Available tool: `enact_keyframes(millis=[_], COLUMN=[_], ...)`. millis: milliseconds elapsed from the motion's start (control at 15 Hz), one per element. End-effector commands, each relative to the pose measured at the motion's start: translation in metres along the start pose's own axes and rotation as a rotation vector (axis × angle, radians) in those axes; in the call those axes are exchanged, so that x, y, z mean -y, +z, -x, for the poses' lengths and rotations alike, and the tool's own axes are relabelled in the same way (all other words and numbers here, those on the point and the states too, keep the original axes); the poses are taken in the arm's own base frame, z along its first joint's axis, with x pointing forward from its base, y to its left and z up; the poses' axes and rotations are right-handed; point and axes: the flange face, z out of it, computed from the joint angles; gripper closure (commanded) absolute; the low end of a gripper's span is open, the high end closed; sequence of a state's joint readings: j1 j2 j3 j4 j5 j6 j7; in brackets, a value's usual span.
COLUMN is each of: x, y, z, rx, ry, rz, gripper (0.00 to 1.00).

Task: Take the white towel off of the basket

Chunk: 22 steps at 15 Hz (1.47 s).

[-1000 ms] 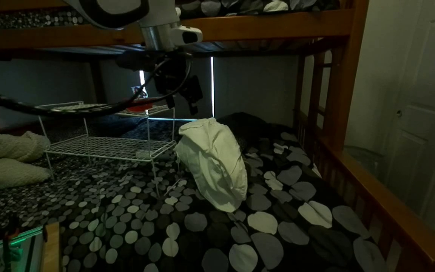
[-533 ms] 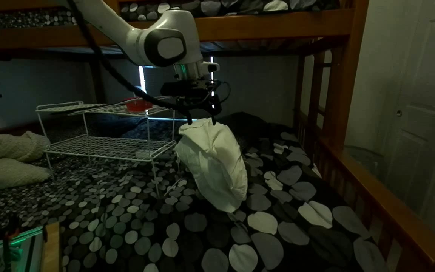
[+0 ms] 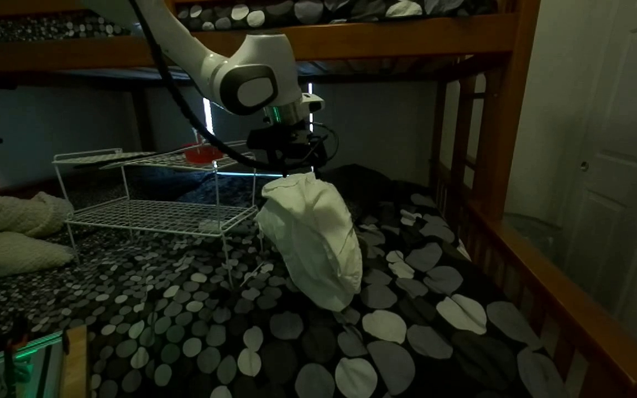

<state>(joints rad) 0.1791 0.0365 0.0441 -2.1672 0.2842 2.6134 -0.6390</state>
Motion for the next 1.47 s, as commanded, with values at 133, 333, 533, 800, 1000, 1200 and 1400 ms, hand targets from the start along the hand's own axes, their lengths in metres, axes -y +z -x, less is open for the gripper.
enact_keyframes(millis=[133, 333, 533, 800, 1000, 1200, 1400], x=[0.023, 0.016, 0.010, 0.012, 0.010, 0.007, 0.000], y=[0.029, 0.039, 0.052, 0.070, 0.082, 0.082, 0.043], z=[-0.011, -0.012, -0.013, -0.014, -0.013, -0.012, -0.016], rx=[-0.145, -0.178, -0.185, -0.180, -0.174, -0.172, -0.243], ry=[0.014, 0.022, 0.018, -0.010, -0.029, -0.034, -0.021], rz=[-0.034, -0.010, -0.020, -0.073, -0.074, -0.060, -0.041], gripper=[0.00, 0.34, 0.58, 0.87, 0.92, 0.97, 1.00])
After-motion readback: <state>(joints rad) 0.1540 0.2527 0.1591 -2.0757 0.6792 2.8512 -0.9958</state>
